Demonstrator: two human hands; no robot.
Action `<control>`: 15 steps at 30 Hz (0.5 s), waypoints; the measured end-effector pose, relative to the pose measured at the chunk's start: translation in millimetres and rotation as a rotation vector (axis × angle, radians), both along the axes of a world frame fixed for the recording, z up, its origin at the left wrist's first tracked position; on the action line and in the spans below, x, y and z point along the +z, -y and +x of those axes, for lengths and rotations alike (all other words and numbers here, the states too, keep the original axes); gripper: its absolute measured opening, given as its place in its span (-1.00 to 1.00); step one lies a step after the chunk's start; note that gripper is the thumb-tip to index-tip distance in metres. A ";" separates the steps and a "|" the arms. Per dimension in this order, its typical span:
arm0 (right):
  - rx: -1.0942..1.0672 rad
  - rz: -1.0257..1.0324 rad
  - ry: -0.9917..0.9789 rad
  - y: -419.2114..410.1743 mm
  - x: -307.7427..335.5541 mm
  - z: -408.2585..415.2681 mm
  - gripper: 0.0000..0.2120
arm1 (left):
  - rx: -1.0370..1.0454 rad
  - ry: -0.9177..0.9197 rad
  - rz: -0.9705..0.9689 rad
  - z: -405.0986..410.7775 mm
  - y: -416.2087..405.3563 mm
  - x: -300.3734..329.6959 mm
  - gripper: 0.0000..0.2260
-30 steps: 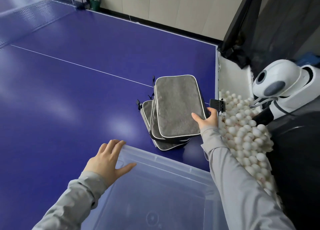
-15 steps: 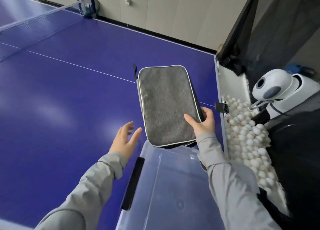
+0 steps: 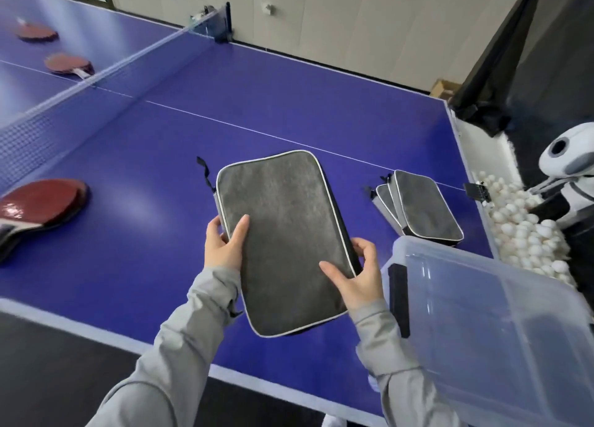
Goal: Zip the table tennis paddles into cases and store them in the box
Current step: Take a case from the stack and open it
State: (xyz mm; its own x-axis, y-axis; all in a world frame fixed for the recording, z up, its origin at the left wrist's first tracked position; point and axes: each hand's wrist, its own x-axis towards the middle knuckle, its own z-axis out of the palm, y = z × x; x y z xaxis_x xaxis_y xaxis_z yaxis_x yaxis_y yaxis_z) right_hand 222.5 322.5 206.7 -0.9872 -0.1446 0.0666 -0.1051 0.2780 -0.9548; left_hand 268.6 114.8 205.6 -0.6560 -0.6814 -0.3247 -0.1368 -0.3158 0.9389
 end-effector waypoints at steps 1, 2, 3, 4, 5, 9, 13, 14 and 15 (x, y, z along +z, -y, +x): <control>0.003 0.012 0.011 9.4 -5.8 10.3 -0.48 | 0.014 -0.009 0.004 10.1 8.1 -2.0 -0.57; 0.008 0.030 0.022 17.3 -11.2 19.0 -0.48 | 0.023 -0.021 0.007 19.0 15.2 -3.9 -0.58; 0.016 0.049 0.036 24.4 -16.2 26.4 -0.48 | 0.033 -0.035 0.011 26.9 22.4 -5.8 -0.60; 0.026 0.071 0.049 30.8 -21.0 32.1 -0.49 | 0.038 -0.049 0.008 33.9 29.5 -7.2 -0.61; 0.035 0.098 0.056 37.1 -24.9 35.9 -0.50 | 0.038 -0.059 -0.006 39.9 36.9 -8.7 -0.62; 0.069 0.185 -0.023 68.0 -22.5 31.7 -0.56 | -0.030 -0.003 -0.204 53.1 64.1 -10.7 -0.64; 0.136 0.183 -0.188 115.8 5.1 6.9 -0.71 | -0.166 0.139 -0.479 52.2 87.8 -4.7 -0.63; 0.156 0.179 -0.235 129.3 13.8 -0.7 -0.75 | -0.193 0.161 -0.520 50.2 93.4 -3.7 -0.62; 0.171 0.175 -0.270 142.5 22.1 -8.7 -0.77 | -0.212 0.181 -0.549 47.4 99.2 -3.2 -0.61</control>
State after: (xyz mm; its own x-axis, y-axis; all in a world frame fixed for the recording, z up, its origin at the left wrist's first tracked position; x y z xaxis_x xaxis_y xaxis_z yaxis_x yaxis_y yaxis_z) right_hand 213.7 180.0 228.8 -0.8981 -0.3381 0.2812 -0.4060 0.3918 -0.8256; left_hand 315.9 15.5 202.3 -0.7630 -0.6412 -0.0822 -0.3159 0.2589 0.9128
